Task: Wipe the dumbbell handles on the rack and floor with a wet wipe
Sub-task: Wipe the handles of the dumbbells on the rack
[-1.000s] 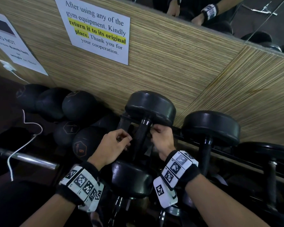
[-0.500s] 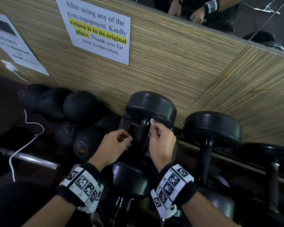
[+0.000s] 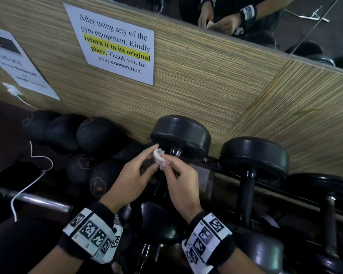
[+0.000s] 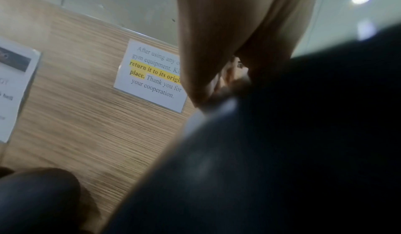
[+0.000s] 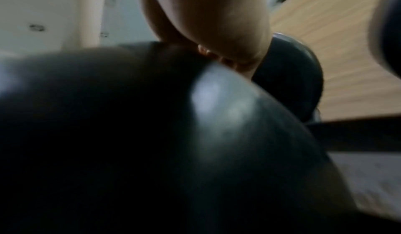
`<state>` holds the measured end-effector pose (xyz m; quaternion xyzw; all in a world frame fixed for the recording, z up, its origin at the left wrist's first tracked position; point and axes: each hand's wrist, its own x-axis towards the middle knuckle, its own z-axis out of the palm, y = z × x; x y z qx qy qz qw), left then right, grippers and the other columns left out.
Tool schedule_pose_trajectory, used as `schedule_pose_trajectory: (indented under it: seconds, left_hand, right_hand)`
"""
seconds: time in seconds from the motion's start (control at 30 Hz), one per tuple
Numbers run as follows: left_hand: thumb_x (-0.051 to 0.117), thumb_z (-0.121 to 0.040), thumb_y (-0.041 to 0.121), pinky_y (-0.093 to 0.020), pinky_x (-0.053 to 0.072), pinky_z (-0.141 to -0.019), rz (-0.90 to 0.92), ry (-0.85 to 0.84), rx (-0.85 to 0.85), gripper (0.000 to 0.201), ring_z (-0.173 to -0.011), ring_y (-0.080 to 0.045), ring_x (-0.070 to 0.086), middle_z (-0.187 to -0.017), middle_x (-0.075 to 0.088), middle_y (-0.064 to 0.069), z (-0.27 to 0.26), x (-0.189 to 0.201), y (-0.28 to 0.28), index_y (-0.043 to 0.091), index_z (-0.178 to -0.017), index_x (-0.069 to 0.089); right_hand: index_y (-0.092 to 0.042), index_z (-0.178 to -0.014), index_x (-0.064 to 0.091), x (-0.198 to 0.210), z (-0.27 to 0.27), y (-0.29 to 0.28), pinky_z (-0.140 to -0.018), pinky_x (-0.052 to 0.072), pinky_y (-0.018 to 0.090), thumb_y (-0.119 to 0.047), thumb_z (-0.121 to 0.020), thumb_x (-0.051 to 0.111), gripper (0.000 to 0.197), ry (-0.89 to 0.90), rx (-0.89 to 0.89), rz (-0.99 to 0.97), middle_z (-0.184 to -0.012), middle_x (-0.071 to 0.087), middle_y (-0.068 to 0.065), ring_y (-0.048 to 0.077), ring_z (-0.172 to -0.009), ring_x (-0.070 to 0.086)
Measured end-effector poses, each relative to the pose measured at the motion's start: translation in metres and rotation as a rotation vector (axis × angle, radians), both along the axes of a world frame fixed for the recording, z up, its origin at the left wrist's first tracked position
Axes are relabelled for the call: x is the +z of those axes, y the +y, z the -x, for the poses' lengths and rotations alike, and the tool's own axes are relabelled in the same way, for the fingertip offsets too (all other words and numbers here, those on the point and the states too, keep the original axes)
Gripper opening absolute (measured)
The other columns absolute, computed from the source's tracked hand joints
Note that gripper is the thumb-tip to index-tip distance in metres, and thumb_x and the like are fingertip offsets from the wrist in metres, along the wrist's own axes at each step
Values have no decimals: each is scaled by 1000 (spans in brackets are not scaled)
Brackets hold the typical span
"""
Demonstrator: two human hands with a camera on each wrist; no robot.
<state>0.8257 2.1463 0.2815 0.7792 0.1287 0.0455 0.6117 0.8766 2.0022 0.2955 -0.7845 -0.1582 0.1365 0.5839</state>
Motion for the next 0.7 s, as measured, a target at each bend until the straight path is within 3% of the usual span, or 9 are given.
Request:
schedule_pose_trajectory:
  seconds: [0.1,0.2,0.3,0.4,0.5,0.6,0.7]
  left_hand:
    - [66,-93,14,-35,53,-96,34,63,-114,26,-105,-12,67,-110,71,2,-2,8,9,20,-118,64]
    - [70,-90,15,-28,54,-90,54,93,-179,14,-97,-15,70,-102,75,-3,-8,21,17,11,-104,67]
    - [68,-92,10,-30,59,-76,45,156,-70,10,-84,-19,75,-94,77,-5,-22,26,30,8,-101,66]
    - [67,-93,10,-27,58,-66,-115,271,-27,4,-73,-17,75,-84,77,-6,-43,7,44,10,-97,68]
    - [66,-94,14,-28,58,-68,-221,399,-184,12,-73,-14,72,-81,76,-5,-65,-16,42,4,-95,73]
    - [56,-98,4,-19,50,-62,-217,411,-362,15,-59,6,60,-63,67,15,-87,-25,28,4,-95,71]
    - [44,-100,-7,-16,48,-65,-111,412,-417,24,-63,8,63,-78,68,8,-98,-23,19,-3,-104,67]
  right_hand:
    - [-16,-114,73,2,8,-11,-90,52,20,-10,-100,60,21,123,-31,-169,-107,76,-9,6,-103,69]
    - [-18,-113,71,-7,16,-17,-86,56,25,-12,-98,63,18,185,-167,-230,-101,76,-1,14,-96,72]
    - [-32,-114,68,-17,31,-17,-82,59,31,-25,-98,63,19,238,-271,-160,-93,75,0,15,-87,73]
    - [-38,-109,67,-20,45,-18,-77,56,25,-36,-101,54,15,196,-300,-85,-89,73,-12,8,-81,72]
    - [-37,-102,67,-19,48,-19,-75,55,25,-42,-101,48,20,160,-311,-41,-87,72,-13,8,-78,71]
    - [-34,-96,68,-20,50,-17,-73,57,31,-41,-101,46,24,141,-321,-12,-81,72,-9,10,-74,71]
    - [-31,-92,69,-20,50,-17,-70,58,34,-37,-102,47,25,138,-345,-23,-74,71,-3,13,-70,70]
